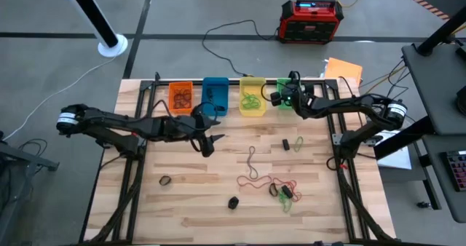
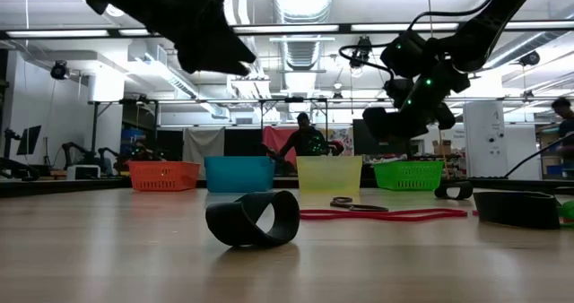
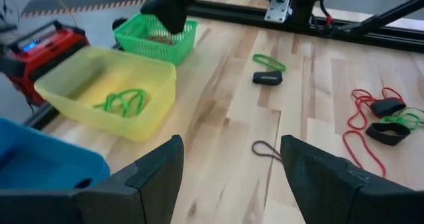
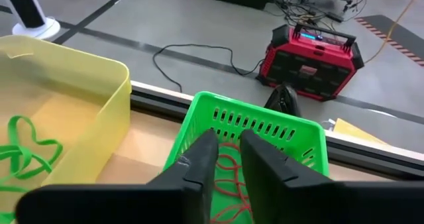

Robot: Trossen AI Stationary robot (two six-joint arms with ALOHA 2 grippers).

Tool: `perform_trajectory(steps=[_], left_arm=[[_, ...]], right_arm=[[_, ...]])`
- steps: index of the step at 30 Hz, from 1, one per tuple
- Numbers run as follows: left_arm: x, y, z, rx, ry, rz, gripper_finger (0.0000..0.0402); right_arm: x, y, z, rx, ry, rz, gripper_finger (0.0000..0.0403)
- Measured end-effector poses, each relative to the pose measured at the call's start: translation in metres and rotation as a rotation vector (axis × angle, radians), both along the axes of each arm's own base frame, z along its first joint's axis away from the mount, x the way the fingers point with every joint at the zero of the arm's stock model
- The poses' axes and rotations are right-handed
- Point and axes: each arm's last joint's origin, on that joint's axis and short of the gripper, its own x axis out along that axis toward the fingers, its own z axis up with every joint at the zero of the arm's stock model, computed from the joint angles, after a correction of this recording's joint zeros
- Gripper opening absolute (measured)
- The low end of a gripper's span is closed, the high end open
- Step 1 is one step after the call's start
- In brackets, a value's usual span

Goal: Sort rubber bands into baskets
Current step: Put the black rubber band into the blue bin

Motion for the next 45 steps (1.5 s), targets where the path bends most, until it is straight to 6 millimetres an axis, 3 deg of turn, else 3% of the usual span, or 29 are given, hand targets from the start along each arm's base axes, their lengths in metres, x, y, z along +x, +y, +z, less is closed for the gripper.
perform_trajectory(steps=[5, 10, 16, 26, 36, 45], left_arm=[[-0.003, -0.004, -0.009, -0.032, 0.014, 0.003, 0.0235], [-0.008, -0.015, -0.021, -0.117, 0.084, -0.072, 0.0235], [-0.030, -0.030, -0.043, -0.481, 0.406, -0.194, 0.0235], [-0.068, -0.062, -0.059, -0.784, 0.815, 0.027, 0.0235], [-0.092, -0.109, -0.059, -0.769, 0.953, -0.114, 0.0235], [-0.104, -0.122, -0.064, -0.588, 0.881, 0.029, 0.0235]], right_arm=[[0.001, 0.001, 0.002, 0.005, -0.015, 0.019, 0.0097], [0.010, 0.010, 0.009, 0.073, -0.098, 0.236, 0.0117], [0.022, 0.028, 0.023, 0.091, -0.159, 0.560, 0.0121], [0.028, 0.039, 0.023, 0.088, -0.136, 0.619, 0.0103], [0.034, 0.037, 0.028, 0.018, -0.208, 0.631, 0.0102], [0.038, 0.044, 0.029, 0.021, -0.218, 0.662, 0.0119]])
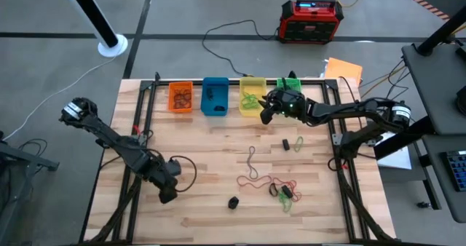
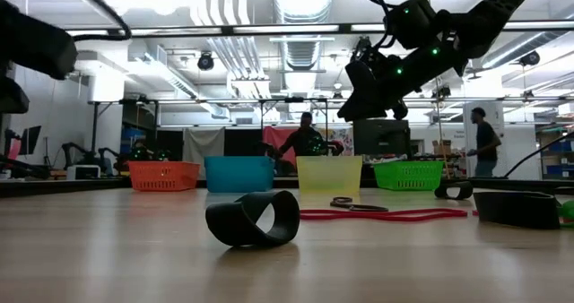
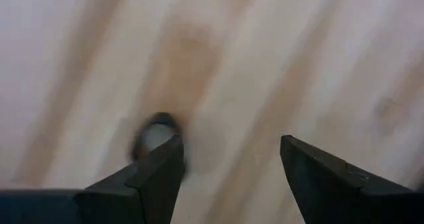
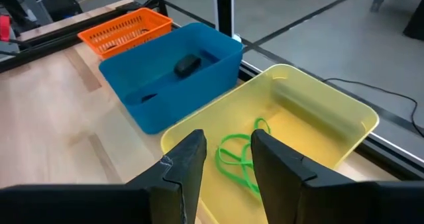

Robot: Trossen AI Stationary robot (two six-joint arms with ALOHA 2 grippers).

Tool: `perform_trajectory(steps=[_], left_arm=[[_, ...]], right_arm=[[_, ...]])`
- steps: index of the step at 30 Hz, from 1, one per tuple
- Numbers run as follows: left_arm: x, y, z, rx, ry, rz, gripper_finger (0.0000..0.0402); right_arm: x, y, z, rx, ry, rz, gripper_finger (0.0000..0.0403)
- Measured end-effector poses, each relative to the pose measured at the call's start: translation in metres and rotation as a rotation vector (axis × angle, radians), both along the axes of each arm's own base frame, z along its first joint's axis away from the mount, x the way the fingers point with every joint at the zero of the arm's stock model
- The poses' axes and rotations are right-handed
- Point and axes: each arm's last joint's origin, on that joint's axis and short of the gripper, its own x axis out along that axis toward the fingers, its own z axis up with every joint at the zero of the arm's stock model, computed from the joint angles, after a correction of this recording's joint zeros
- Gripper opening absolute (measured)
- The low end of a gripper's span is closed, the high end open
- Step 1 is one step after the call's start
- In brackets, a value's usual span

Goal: Sort rubber bands into baskets
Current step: Put the black rubber band into the blue bin

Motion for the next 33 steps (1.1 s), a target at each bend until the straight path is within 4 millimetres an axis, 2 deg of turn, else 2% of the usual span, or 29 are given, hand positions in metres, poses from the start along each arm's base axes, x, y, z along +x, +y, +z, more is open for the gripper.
perform_trajectory(steps=[5, 17, 24, 28, 33], left_arm=[[-0.005, 0.005, -0.010, 0.102, 0.113, 0.090, 0.0235], [-0.008, -0.013, -0.042, 0.236, 0.243, 0.043, 0.0235], [-0.007, -0.017, -0.050, 0.270, 0.270, 0.034, 0.0228], [-0.006, -0.017, -0.048, 0.258, 0.253, 0.035, 0.0185], [-0.003, -0.021, -0.043, 0.255, 0.219, 0.003, 0.0064]], right_arm=[[0.001, 0.002, 0.000, 0.001, 0.000, 0.008, 0.0123], [0.001, 0.002, 0.000, 0.012, -0.007, 0.002, 0.0125], [0.001, 0.002, 0.000, 0.011, -0.008, 0.002, 0.0125], [0.001, 0.002, 0.000, 0.006, -0.004, 0.005, 0.0123], [0.001, 0.002, 0.000, -0.001, 0.000, 0.008, 0.0127]])
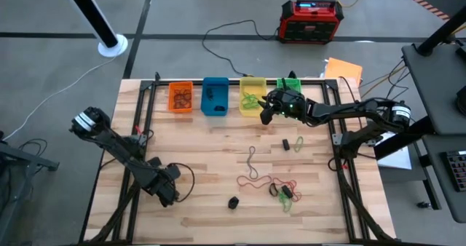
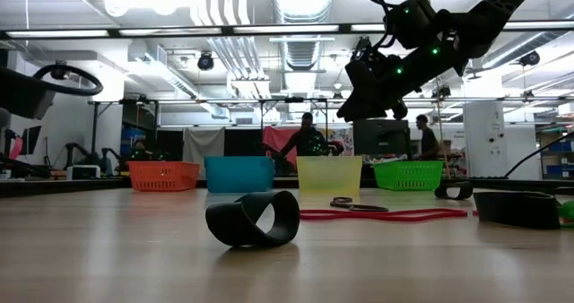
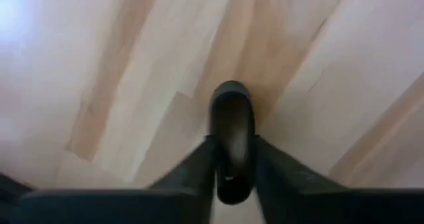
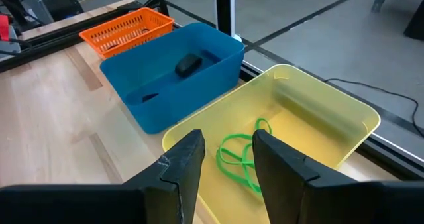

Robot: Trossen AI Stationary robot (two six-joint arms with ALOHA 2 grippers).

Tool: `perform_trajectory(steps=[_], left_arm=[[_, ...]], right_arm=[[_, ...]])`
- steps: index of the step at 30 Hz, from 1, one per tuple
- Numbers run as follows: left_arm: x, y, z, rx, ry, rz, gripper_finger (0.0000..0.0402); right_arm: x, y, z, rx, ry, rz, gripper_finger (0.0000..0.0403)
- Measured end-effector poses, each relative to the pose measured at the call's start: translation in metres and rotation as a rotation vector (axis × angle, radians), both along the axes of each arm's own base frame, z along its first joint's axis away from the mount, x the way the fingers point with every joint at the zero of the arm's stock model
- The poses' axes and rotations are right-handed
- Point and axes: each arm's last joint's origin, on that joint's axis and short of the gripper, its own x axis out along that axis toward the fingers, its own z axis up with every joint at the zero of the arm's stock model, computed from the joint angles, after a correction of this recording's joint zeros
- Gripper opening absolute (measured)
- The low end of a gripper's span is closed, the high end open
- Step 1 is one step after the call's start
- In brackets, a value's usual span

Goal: Sort rubber bands into baskets
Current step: Put the black rubber band into the blue bin

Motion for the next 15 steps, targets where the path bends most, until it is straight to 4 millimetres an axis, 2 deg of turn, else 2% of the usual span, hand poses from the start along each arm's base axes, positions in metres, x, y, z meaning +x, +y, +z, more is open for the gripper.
perform_trajectory(steps=[1, 3, 9, 15], left_arm=[[0.000, 0.000, 0.001, 0.014, -0.005, -0.009, 0.0036], [0.002, -0.002, 0.005, 0.042, -0.042, -0.022, 0.0011], [0.023, -0.014, 0.033, 0.115, -0.284, -0.093, 0.0004], [0.038, -0.015, 0.076, 0.365, -0.639, -0.266, 0.0002]], right_arm=[[0.000, 0.000, 0.000, -0.001, 0.001, 0.001, 0.0127], [0.000, 0.000, 0.000, -0.001, 0.001, 0.001, 0.0127], [0.002, 0.003, 0.001, 0.010, -0.016, 0.051, 0.0121], [0.012, 0.018, 0.012, -0.050, -0.119, 0.267, 0.0126]])
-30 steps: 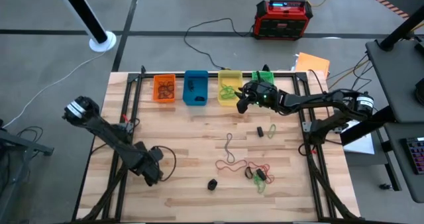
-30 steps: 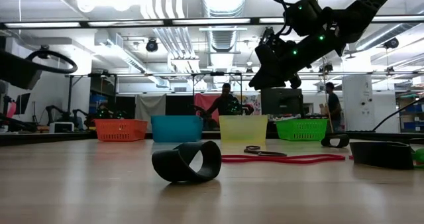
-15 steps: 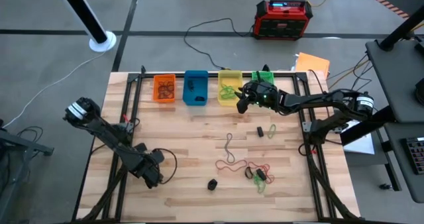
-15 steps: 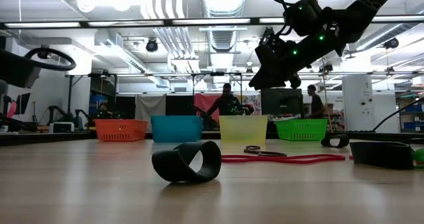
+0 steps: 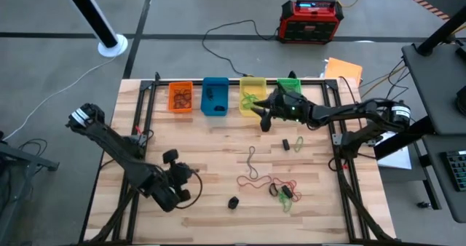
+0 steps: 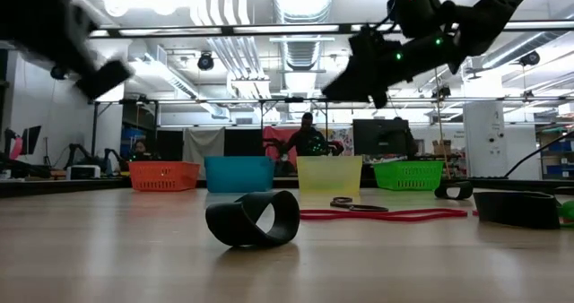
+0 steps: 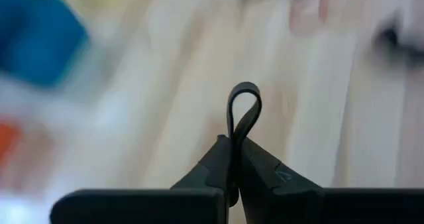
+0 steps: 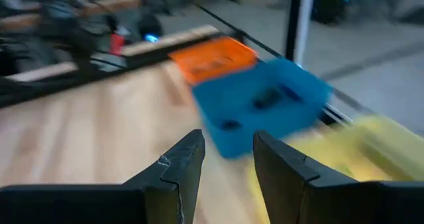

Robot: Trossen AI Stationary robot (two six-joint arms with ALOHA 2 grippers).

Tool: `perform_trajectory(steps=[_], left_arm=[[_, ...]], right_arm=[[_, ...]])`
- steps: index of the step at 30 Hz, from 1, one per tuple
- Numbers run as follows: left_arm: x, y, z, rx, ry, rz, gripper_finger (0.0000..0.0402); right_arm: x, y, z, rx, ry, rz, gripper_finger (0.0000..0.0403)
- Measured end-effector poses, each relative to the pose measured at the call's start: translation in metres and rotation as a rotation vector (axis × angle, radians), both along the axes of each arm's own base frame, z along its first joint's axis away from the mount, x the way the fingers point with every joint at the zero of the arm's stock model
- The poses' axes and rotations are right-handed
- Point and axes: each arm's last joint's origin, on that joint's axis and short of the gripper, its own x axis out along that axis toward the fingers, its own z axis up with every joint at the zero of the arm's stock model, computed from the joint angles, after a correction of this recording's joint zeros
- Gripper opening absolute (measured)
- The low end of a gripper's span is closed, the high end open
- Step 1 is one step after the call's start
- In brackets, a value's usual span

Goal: Sort rubber bands into baskets
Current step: Put the black rubber band into the blue bin

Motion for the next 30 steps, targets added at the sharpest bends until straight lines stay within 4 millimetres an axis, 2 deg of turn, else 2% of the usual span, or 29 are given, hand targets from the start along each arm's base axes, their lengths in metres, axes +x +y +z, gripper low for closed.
perform_trajectory(steps=[7, 12, 15, 20, 25, 30], left_arm=[[-0.003, 0.014, 0.040, 0.228, -0.281, -0.039, 0.0001], [0.010, 0.025, 0.051, 0.324, -0.362, -0.060, 0.0001], [0.020, 0.033, 0.046, 0.279, -0.392, -0.126, 0.0000], [0.033, 0.050, 0.024, 0.228, -0.485, -0.180, 0.0000], [0.026, 0.062, 0.002, 0.207, -0.646, -0.212, 0.0000], [0.015, 0.080, -0.007, 0.122, -0.886, -0.239, 0.0000]], right_arm=[[0.011, 0.030, 0.012, -0.162, -0.087, 0.143, 0.0123], [0.014, 0.041, 0.019, -0.246, -0.139, 0.188, 0.0119], [0.014, 0.041, 0.020, -0.249, -0.155, 0.186, 0.0122], [0.015, 0.042, 0.020, -0.236, -0.155, 0.189, 0.0131], [0.017, 0.057, 0.021, -0.301, -0.157, 0.248, 0.0142], [0.019, 0.078, 0.023, -0.402, -0.155, 0.301, 0.0150]])
